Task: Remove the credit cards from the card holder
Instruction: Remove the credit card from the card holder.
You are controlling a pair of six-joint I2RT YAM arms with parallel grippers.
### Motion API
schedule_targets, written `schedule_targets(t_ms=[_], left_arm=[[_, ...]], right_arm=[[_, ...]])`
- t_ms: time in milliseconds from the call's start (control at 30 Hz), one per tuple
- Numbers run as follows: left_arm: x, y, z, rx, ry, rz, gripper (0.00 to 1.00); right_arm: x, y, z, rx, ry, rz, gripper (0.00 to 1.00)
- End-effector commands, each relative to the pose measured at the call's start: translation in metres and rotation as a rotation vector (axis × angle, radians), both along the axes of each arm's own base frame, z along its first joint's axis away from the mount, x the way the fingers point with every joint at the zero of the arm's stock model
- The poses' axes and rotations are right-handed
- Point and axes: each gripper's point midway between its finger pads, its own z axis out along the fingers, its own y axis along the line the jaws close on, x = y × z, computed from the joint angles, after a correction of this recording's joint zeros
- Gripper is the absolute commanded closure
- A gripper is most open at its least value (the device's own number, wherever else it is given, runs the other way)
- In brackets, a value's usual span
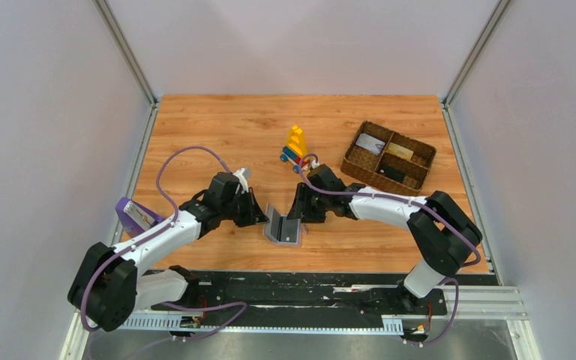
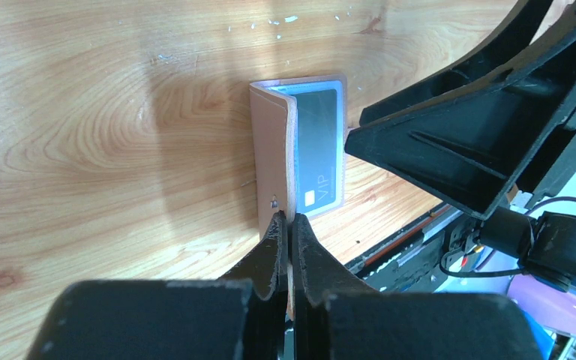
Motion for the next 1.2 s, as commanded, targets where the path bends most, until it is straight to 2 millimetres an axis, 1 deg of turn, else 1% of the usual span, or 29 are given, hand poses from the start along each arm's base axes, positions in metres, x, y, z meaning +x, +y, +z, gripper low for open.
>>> schedule_targets(t_ms=[0,100,133,167,200,233,267,300,333,400,500,567,700,833,933,1000,1167], left_arm=[[0.007,-0.002,0.005,-0.007,-0.056,-0.01,1.0],[0.006,-0.001,0.003,0.004,-0.048,-0.014,1.0],[0.006,0.0,0.003,0.011,-0.046,-0.012,0.97],[0.007,0.001,0.003,0.021,-0.05,-0.012,0.93],[0.007,0.005,0.003,0.044,-0.05,-0.005,0.84],[0.008,0.007,0.004,0.059,-0.057,-0.005,0.8],[0.009,0.01,0.006,0.078,-0.063,0.007,0.72],[0.01,0.012,0.008,0.087,-0.074,0.007,0.68],[0.011,0.014,0.013,0.094,-0.085,0.014,0.62],[0.013,0.015,0.02,0.093,-0.104,0.019,0.57],[0.014,0.013,0.027,0.075,-0.115,0.017,0.54],[0.013,0.009,0.029,0.058,-0.113,0.009,0.54],[0.013,0.007,0.03,0.058,-0.109,0.001,0.52],[0.013,0.009,0.031,0.08,-0.119,0.005,0.49],[0.013,0.004,0.033,0.056,-0.126,-0.009,0.49],[0.011,-0.003,0.03,0.023,-0.117,-0.028,0.5],[0.009,-0.018,0.013,-0.04,-0.08,-0.073,0.52]], right_arm=[[0.006,-0.002,0.018,0.013,-0.065,0.005,0.5],[0.008,-0.004,0.028,0.012,-0.085,0.002,0.5],[0.008,-0.004,0.032,0.017,-0.09,0.005,0.51],[0.007,-0.003,0.036,0.027,-0.094,0.01,0.52],[0.006,-0.002,0.039,0.038,-0.096,0.014,0.54],[0.005,0.0,0.043,0.048,-0.098,0.019,0.56],[0.004,0.001,0.046,0.059,-0.096,0.025,0.58],[0.003,0.002,0.048,0.07,-0.096,0.031,0.59],[0.002,0.004,0.051,0.083,-0.096,0.036,0.61],[0.001,0.007,0.055,0.109,-0.104,0.05,0.63],[0.0,0.013,0.057,0.144,-0.108,0.073,0.66],[-0.002,0.018,0.055,0.165,-0.099,0.092,0.67],[-0.003,0.024,0.043,0.17,-0.07,0.112,0.69],[-0.003,0.025,0.027,0.151,-0.045,0.119,0.72],[-0.005,0.024,0.017,0.142,-0.025,0.12,0.73],[-0.006,0.022,0.012,0.13,-0.02,0.113,0.74],[-0.01,0.013,-0.003,0.094,-0.003,0.098,0.76]])
